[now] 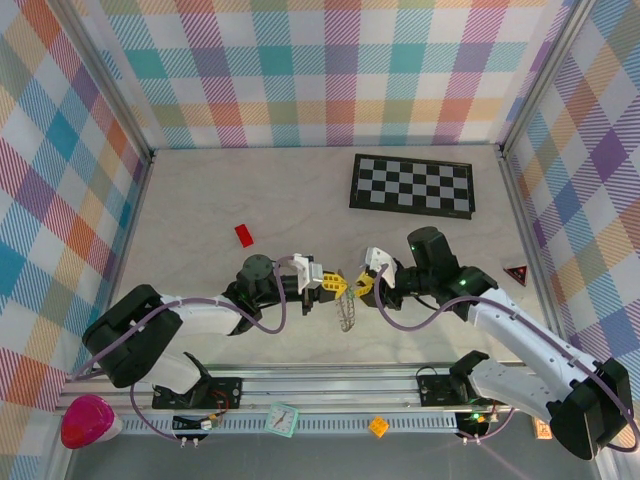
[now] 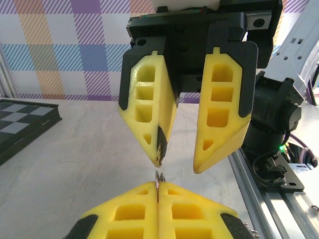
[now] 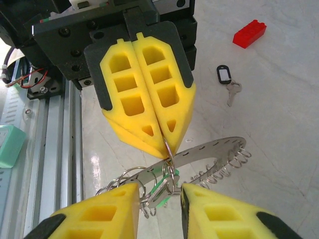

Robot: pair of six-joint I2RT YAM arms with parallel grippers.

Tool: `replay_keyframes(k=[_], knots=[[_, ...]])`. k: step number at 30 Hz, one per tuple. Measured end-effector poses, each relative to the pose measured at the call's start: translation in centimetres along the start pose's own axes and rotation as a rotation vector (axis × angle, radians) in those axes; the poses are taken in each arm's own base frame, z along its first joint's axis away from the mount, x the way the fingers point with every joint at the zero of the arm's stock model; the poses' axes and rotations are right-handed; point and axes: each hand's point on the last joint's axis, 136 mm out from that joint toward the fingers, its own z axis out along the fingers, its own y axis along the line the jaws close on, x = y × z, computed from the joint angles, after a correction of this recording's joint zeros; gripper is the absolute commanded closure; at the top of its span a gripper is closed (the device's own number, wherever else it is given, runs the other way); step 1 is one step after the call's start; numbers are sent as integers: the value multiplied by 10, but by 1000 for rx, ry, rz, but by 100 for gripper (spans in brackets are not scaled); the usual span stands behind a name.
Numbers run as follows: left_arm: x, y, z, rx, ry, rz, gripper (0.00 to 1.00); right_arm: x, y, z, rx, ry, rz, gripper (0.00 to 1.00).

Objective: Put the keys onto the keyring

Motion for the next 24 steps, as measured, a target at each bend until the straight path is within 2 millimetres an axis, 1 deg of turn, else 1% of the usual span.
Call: replay_keyframes(k=[4, 8, 15, 20, 24], knots=[[0, -2, 0, 10, 0, 7, 100, 1, -1, 0, 8, 4, 0, 74], [0, -3, 0, 15, 0, 10, 100, 7, -10, 2, 47, 32, 5, 73], [0, -3, 0, 18, -1, 15, 100, 13, -9, 9, 18, 49, 26, 76], [0, -3, 0, 18, -1, 14, 100, 9, -4, 9, -14, 28, 30, 83], [0, -3, 0, 18, -1, 14, 100, 7, -2, 10, -27, 17, 29, 94]])
